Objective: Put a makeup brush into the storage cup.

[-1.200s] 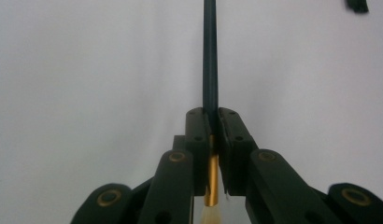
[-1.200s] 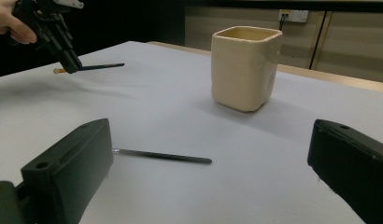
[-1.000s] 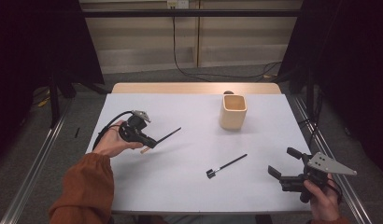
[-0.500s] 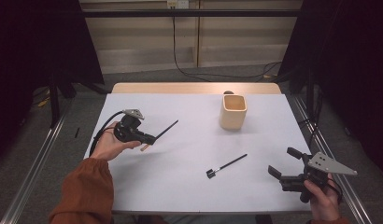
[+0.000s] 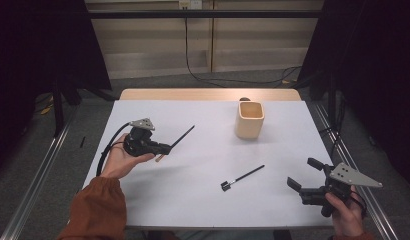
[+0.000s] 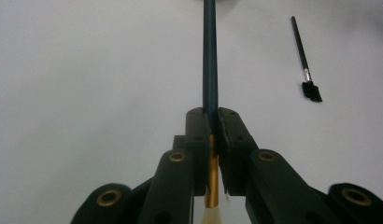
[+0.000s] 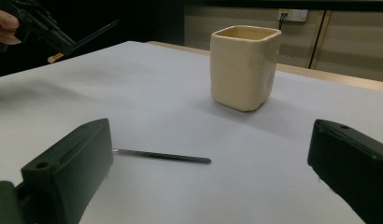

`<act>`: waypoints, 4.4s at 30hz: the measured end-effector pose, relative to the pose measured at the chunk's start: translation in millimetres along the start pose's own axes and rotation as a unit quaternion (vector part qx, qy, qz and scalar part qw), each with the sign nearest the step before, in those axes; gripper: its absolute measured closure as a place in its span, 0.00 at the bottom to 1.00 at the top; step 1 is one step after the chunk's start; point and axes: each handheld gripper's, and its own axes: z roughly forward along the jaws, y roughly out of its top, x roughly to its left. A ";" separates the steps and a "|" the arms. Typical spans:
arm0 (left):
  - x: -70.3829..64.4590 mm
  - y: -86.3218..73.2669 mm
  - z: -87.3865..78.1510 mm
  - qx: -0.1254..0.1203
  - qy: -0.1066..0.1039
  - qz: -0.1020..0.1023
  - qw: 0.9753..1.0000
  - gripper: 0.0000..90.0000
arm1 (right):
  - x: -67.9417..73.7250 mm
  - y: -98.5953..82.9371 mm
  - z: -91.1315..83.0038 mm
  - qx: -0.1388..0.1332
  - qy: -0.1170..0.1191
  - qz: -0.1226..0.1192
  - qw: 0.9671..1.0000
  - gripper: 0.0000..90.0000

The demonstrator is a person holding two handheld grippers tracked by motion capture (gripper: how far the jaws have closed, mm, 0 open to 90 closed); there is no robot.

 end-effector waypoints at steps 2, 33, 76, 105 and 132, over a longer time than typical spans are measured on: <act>-1.0 -1.6 -0.3 -0.017 -0.003 -0.006 1.000 0.93 | 0.0 0.0 0.0 0.000 0.000 0.000 1.000 0.00; -19.0 -3.2 -21.7 -0.182 0.000 -0.032 0.983 0.93 | 0.4 0.4 -0.3 -0.002 0.005 -0.001 1.000 0.00; -89.6 31.1 19.4 -0.110 -0.094 0.052 0.988 0.93 | 0.8 0.0 0.1 0.002 0.008 0.000 1.000 0.00; -98.5 57.3 24.7 -0.006 -0.098 0.106 0.990 0.93 | 1.6 -0.1 0.6 0.004 0.010 0.000 1.000 0.00; -97.2 65.5 44.6 0.129 -0.088 0.149 0.976 0.93 | 1.6 -0.4 1.9 0.008 0.016 -0.002 1.000 0.00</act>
